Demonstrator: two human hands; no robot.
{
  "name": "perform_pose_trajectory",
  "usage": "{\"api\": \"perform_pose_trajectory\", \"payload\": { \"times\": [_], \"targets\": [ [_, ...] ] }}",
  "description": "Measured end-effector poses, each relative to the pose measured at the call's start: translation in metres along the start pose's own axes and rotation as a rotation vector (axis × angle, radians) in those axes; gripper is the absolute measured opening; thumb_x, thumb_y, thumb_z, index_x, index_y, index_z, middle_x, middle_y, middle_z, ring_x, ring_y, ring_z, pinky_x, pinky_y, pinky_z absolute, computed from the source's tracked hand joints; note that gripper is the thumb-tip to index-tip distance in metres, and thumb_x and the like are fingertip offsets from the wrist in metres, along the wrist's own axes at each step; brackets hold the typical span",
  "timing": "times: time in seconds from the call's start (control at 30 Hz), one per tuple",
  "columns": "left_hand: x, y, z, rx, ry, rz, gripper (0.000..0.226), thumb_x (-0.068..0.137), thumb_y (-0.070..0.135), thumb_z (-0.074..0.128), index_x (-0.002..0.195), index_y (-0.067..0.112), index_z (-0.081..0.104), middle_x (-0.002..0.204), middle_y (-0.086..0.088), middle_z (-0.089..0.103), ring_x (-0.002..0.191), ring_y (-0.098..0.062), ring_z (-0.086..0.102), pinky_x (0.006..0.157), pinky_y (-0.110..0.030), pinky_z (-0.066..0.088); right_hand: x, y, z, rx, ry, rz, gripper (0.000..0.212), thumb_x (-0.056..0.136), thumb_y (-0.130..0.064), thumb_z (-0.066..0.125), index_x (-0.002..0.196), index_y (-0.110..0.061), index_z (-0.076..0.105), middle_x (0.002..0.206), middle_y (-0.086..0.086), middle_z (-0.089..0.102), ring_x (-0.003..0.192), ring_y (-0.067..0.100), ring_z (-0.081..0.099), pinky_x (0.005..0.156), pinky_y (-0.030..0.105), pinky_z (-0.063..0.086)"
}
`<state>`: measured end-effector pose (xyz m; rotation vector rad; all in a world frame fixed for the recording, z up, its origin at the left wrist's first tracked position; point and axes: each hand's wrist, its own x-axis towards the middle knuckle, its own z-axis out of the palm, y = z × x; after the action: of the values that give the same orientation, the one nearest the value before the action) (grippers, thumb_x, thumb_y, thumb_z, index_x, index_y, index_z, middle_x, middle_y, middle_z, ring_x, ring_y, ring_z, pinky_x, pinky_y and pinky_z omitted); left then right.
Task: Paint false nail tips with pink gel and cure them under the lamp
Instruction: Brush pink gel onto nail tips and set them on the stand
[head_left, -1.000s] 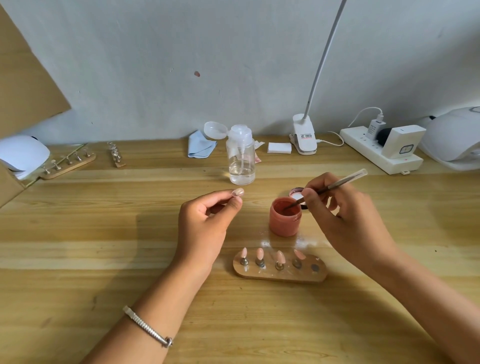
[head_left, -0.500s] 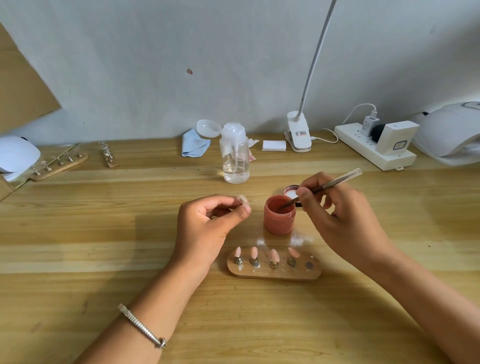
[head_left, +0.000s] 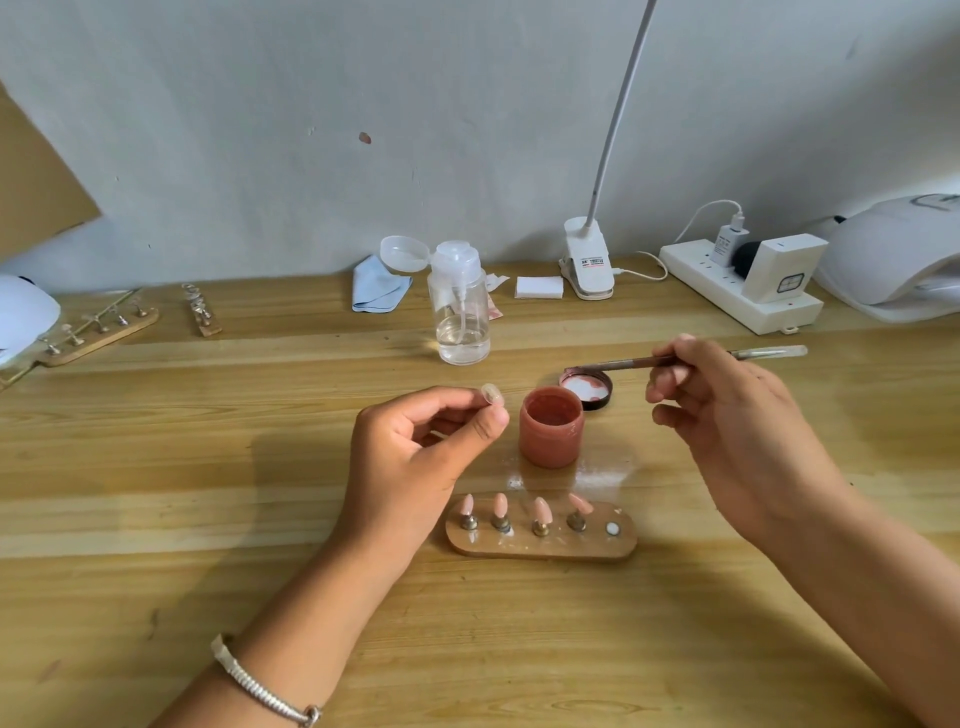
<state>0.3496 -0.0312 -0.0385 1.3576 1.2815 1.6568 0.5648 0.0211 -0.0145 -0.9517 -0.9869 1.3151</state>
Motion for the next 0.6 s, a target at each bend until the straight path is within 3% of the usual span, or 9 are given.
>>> {"api": "perform_pose_trajectory", "payload": {
  "times": [0.13, 0.23, 0.37, 0.5, 0.6],
  "targets": [
    [0.0, 0.0, 0.0, 0.015, -0.008, 0.01, 0.018, 0.07, 0.029, 0.082, 0.086, 0.023, 0.08, 0.085, 0.0, 0.078, 0.077, -0.011, 0.071, 0.075, -0.026, 0.059, -0.002, 0.0, 0.0, 0.044, -0.041, 0.028, 0.021, 0.102, -0.023, 0.053, 0.086, -0.016, 0.064, 0.063, -0.003, 0.061, 0.063, 0.009, 0.057, 0.067, 0.028, 0.039],
    [-0.002, 0.001, 0.001, 0.025, -0.034, 0.014, 0.014, 0.069, 0.027, 0.083, 0.083, 0.025, 0.08, 0.085, 0.0, 0.078, 0.074, -0.011, 0.071, 0.061, -0.023, 0.058, -0.005, -0.001, 0.001, 0.032, -0.066, -0.006, 0.022, 0.102, -0.024, 0.053, 0.086, -0.015, 0.065, 0.065, -0.002, 0.066, 0.067, 0.01, 0.059, 0.067, 0.027, 0.04],
    [-0.005, 0.002, 0.003, 0.053, -0.048, 0.058, 0.009, 0.068, 0.027, 0.085, 0.074, 0.028, 0.079, 0.079, 0.001, 0.076, 0.061, -0.01, 0.065, 0.041, -0.023, 0.049, -0.013, 0.0, 0.006, -0.012, -0.161, -0.175, 0.02, 0.094, -0.028, 0.056, 0.086, -0.014, 0.068, 0.072, -0.003, 0.07, 0.077, 0.011, 0.064, 0.07, 0.027, 0.042],
    [-0.005, 0.002, 0.002, 0.053, -0.045, 0.058, 0.012, 0.067, 0.032, 0.086, 0.072, 0.026, 0.078, 0.074, 0.0, 0.075, 0.051, -0.01, 0.058, 0.034, -0.025, 0.043, -0.019, 0.0, 0.008, -0.034, -0.263, -0.324, 0.019, 0.093, -0.031, 0.06, 0.086, -0.022, 0.075, 0.079, -0.004, 0.071, 0.082, 0.013, 0.063, 0.071, 0.022, 0.044],
    [-0.005, 0.001, 0.002, 0.058, -0.035, 0.061, 0.012, 0.066, 0.033, 0.085, 0.071, 0.026, 0.077, 0.073, -0.001, 0.074, 0.047, -0.013, 0.055, 0.033, -0.027, 0.043, -0.021, 0.003, 0.007, -0.082, -0.308, -0.39, 0.022, 0.095, -0.019, 0.054, 0.091, -0.018, 0.075, 0.08, -0.002, 0.072, 0.081, 0.011, 0.064, 0.074, 0.018, 0.046]
  ]
}}
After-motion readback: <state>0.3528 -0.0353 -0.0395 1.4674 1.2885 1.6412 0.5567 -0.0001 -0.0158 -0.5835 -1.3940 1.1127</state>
